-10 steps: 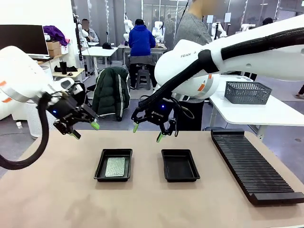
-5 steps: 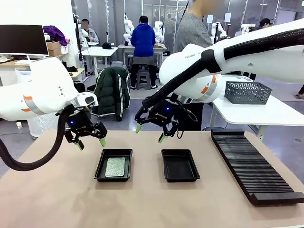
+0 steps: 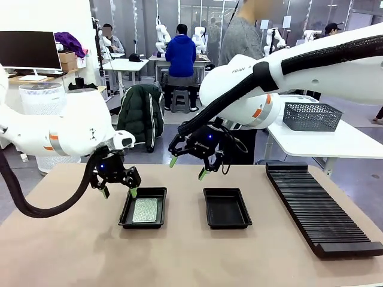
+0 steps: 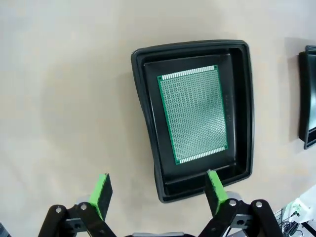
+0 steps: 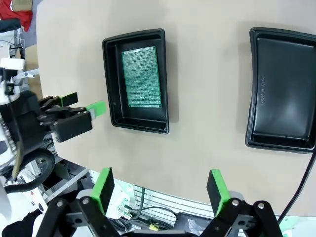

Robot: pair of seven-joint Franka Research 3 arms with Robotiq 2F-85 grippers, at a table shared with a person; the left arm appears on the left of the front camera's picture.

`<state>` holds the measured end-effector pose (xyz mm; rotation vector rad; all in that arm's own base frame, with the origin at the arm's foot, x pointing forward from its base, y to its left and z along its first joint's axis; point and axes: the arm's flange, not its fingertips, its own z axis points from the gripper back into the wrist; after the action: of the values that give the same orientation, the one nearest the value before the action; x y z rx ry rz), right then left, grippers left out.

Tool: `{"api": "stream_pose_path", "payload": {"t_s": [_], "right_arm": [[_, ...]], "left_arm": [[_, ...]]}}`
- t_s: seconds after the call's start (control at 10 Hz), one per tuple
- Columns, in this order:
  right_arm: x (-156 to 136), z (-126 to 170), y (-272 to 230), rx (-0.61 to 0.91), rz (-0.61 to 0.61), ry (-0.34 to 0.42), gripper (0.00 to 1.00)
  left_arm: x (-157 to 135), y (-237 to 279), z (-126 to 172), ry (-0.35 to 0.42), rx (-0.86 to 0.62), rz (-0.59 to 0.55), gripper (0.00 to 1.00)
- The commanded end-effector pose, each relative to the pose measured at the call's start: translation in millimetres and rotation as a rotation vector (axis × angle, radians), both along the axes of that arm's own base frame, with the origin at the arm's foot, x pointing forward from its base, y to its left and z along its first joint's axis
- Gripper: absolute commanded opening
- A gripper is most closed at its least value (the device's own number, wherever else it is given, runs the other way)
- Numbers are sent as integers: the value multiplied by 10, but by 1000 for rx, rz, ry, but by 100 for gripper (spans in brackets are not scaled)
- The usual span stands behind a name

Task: Inspect and transfer BCBs to ESD trays.
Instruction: Pick up the ESD tray and place it on the left side of the table.

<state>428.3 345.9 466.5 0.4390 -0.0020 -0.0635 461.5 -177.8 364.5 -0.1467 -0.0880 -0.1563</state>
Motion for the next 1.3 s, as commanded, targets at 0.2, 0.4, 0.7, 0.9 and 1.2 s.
{"api": "stream_pose_path", "payload": {"t_s": [0.2, 0.4, 0.7, 0.9, 1.2], "right_arm": [[1, 12, -2, -6, -15, 1, 100], [1, 12, -2, -6, -15, 1, 100], [1, 12, -2, -6, -15, 1, 100], [1, 12, -2, -6, -15, 1, 100], [1, 12, -2, -6, -15, 1, 100]], "left_arm": [[143, -151, -214, -31, 51, 62, 100], [180, -201, -325, -51, 67, 80, 98], [219, -245, -424, -69, 107, 103, 89], [235, -256, -477, -73, 117, 107, 81], [238, -262, -578, -75, 123, 111, 66]]}}
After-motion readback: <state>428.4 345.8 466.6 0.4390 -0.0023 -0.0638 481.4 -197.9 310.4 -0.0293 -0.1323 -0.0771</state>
